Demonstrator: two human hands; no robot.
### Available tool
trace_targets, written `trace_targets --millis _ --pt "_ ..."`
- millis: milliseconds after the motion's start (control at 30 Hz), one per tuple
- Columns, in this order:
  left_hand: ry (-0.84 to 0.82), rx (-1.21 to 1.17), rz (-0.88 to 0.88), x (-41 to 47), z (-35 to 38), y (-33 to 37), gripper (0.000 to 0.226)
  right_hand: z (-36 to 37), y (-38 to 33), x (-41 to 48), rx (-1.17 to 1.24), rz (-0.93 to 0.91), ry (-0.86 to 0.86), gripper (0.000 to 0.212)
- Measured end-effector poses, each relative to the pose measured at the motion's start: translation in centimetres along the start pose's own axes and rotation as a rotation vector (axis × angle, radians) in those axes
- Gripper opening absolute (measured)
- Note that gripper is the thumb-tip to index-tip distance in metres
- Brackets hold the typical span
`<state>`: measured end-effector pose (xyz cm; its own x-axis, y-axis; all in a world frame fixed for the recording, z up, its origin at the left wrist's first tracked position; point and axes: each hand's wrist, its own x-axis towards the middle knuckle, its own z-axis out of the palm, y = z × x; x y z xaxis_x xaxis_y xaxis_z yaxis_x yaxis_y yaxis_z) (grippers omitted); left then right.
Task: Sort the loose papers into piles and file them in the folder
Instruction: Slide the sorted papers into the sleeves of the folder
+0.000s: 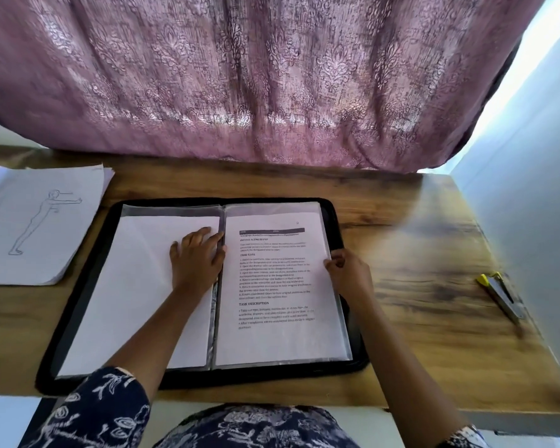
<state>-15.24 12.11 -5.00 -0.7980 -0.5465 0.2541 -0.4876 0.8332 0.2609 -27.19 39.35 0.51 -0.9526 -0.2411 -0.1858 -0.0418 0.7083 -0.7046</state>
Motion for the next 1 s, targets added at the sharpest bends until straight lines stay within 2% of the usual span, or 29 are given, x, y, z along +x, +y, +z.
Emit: trace_targets --millis 133,200,433,567,633,833,900,1000 --pt "0.010 -0.009 0.004 -0.1 0.0 0.1 0.033 -0.6 0.0 0.8 0.072 0.083 -0.096 0.012" --pt "0.010 -0.010 0.002 -0.1 -0.1 0.2 0.034 -0.7 0.0 1.0 0.079 0.092 -0.091 0.013" --pt "-0.019 -0.028 -0.005 -0.4 -0.4 0.3 0.042 0.5 -1.1 -0.1 -0.334 -0.037 -0.103 0.036" --pt "-0.105 -0.043 -0.018 -0.3 -0.7 0.1 0.073 0.5 -1.1 0.6 -0.231 0.030 -0.098 0.032" --pt "-0.120 -0.047 -0.015 -0.3 -0.8 0.2 0.080 -0.1 -1.0 1.2 -0.134 0.058 -0.104 0.026" --pt "-0.135 -0.028 -0.016 -0.2 -0.9 0.3 0.083 -0.9 -0.6 1.9 0.002 0.033 -0.136 0.020" --pt "-0.129 -0.013 -0.012 -0.2 -0.9 0.4 0.083 -1.0 -0.5 1.7 -0.033 -0.002 -0.153 0.022" --pt "-0.121 -0.025 -0.009 -0.2 -1.0 0.4 0.082 -0.6 -0.1 1.6 -0.085 -0.105 -0.082 0.020"
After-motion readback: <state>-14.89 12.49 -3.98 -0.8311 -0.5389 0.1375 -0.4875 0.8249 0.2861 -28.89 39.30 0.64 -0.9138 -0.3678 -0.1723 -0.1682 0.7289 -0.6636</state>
